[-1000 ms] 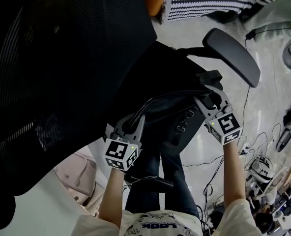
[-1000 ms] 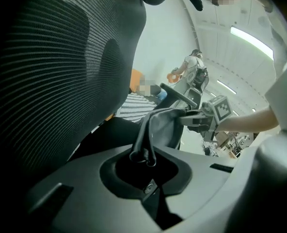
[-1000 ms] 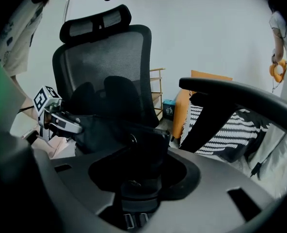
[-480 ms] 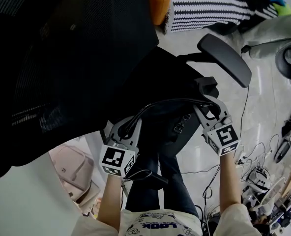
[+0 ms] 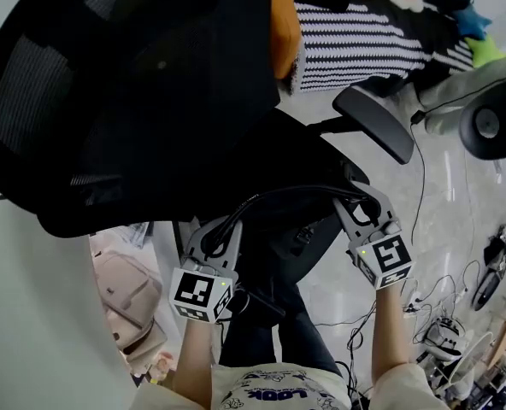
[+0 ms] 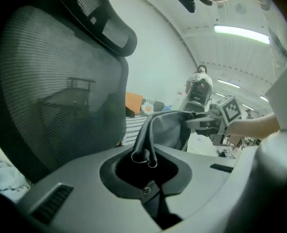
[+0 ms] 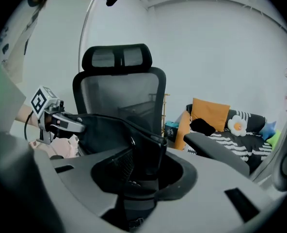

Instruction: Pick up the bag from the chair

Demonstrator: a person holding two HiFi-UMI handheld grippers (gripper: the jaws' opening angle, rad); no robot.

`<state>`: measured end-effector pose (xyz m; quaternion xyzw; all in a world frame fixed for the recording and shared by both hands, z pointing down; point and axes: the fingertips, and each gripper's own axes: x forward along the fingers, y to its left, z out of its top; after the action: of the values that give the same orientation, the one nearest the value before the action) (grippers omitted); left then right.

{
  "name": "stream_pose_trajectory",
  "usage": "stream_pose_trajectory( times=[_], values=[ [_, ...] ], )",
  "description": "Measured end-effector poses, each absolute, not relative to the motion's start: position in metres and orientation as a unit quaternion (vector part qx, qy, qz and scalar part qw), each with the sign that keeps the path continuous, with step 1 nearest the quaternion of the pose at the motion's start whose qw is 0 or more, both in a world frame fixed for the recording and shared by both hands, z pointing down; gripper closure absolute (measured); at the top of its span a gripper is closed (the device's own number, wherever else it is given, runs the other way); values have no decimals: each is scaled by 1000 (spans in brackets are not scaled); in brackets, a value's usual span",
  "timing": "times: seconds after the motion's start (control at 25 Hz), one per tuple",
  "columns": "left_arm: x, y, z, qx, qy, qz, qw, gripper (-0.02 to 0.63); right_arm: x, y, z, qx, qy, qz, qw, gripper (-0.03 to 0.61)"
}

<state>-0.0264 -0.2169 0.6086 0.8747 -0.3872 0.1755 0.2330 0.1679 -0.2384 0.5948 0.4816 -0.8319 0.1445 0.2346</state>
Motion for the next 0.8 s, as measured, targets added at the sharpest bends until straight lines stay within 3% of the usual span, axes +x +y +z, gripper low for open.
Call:
stream_pose_trajectory(
  times=[0.8],
  values=[
    [-77,-173,436,870,-455,137,130,580,117,-192,425,488,-854,78,162,449]
  ],
)
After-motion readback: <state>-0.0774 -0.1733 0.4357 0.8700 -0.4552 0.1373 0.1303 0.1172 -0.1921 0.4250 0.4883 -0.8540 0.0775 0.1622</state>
